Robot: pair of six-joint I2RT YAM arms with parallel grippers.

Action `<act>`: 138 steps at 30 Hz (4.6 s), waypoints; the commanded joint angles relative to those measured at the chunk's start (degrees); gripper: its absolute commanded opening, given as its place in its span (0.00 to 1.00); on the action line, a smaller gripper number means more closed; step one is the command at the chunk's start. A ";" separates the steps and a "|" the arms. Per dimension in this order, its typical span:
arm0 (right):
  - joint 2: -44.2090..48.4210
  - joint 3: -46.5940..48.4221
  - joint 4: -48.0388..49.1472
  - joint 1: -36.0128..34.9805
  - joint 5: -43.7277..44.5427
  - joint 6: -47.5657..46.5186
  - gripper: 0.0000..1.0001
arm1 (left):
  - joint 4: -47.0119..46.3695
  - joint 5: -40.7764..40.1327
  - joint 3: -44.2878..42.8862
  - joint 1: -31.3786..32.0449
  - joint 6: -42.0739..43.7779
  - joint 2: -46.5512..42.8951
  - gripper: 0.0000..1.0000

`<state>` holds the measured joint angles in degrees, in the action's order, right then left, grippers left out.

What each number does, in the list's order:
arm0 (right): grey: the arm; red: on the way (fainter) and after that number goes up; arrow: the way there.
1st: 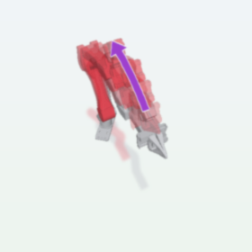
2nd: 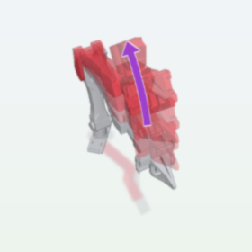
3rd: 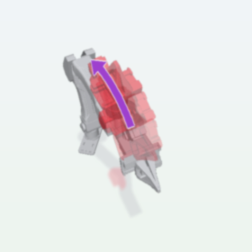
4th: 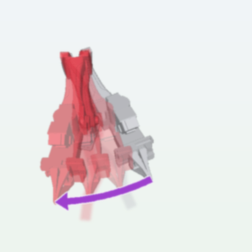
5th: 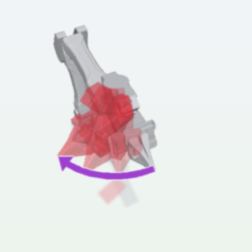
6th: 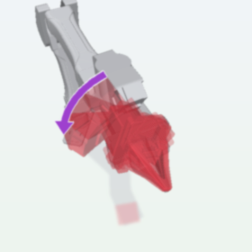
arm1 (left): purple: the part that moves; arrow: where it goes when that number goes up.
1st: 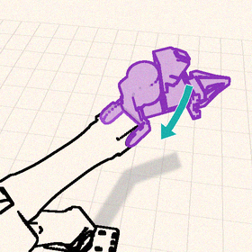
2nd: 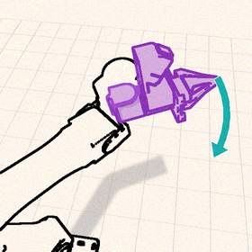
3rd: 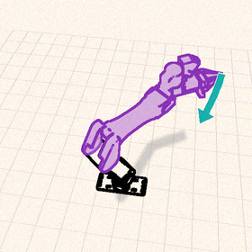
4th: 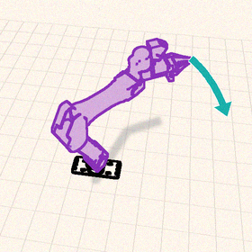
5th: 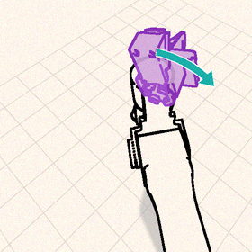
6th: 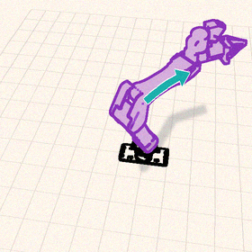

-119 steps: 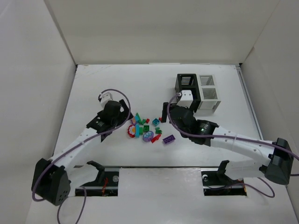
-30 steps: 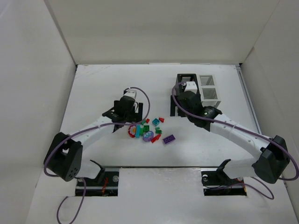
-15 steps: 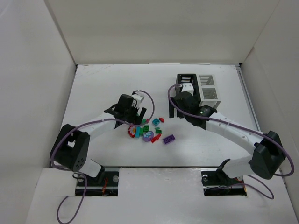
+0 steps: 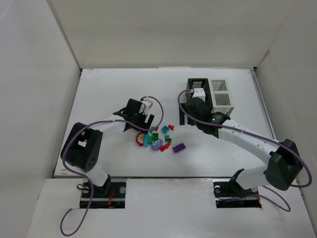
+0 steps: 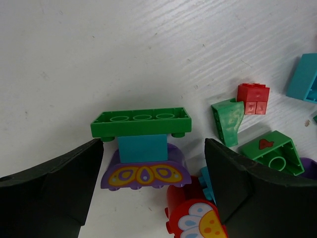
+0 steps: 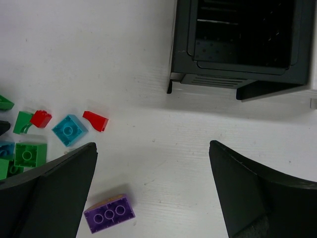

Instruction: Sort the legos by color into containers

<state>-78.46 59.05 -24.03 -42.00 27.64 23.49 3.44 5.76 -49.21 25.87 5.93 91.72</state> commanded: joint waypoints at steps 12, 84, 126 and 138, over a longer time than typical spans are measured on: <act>-1.17 1.33 0.21 0.34 0.14 -0.63 0.99 | 2.80 -2.24 0.52 0.50 -8.39 -4.72 0.80; 14.12 7.57 3.90 18.62 -74.57 -8.55 0.94 | 11.24 8.22 -18.12 28.19 26.85 -23.70 0.53; 6.39 11.00 6.89 13.52 -78.96 -6.79 0.45 | 6.31 8.22 -13.72 29.24 26.32 -29.49 0.53; 7.53 11.53 6.89 21.77 -80.81 -7.84 0.32 | 4.56 4.18 -9.24 29.24 24.13 -31.69 0.53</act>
<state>-72.36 67.79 -20.10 -23.94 -53.49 17.58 8.16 11.42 -59.48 55.13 31.77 62.54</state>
